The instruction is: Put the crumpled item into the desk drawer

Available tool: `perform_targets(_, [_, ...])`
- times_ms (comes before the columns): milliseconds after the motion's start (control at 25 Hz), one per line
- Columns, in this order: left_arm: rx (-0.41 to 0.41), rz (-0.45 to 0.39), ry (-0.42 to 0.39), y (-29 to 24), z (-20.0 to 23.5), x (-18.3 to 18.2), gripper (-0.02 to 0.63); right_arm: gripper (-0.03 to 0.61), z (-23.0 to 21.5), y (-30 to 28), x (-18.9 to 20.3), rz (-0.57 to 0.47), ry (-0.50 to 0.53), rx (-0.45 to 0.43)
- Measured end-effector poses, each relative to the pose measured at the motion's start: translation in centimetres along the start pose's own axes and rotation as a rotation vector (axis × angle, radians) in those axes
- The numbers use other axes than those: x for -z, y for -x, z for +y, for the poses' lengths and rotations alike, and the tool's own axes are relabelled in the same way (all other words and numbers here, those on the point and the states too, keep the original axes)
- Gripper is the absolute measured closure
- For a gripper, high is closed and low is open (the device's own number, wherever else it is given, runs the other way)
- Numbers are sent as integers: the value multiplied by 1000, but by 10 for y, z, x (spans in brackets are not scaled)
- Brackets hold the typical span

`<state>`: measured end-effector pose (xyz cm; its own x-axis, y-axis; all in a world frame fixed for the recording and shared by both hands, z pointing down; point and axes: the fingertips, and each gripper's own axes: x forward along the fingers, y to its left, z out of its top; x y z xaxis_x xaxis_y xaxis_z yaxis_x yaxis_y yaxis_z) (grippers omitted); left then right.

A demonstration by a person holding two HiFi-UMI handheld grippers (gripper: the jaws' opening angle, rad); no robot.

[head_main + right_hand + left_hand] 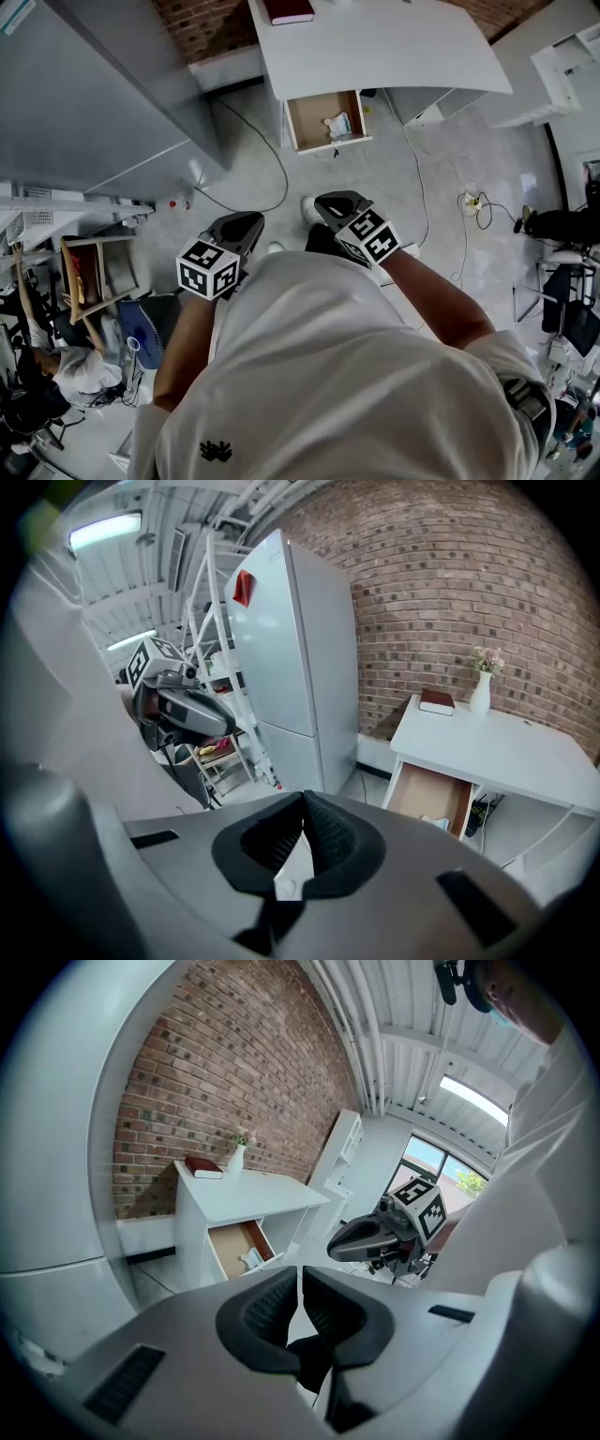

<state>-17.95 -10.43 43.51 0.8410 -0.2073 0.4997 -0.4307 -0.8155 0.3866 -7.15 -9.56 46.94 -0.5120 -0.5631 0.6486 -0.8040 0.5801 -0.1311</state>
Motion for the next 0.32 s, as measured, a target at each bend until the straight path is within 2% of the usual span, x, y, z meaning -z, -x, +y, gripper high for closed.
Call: perform_targets(320, [-13, 14, 3, -40, 21, -41, 578, 549, -56, -10, -24, -1, 1, -33])
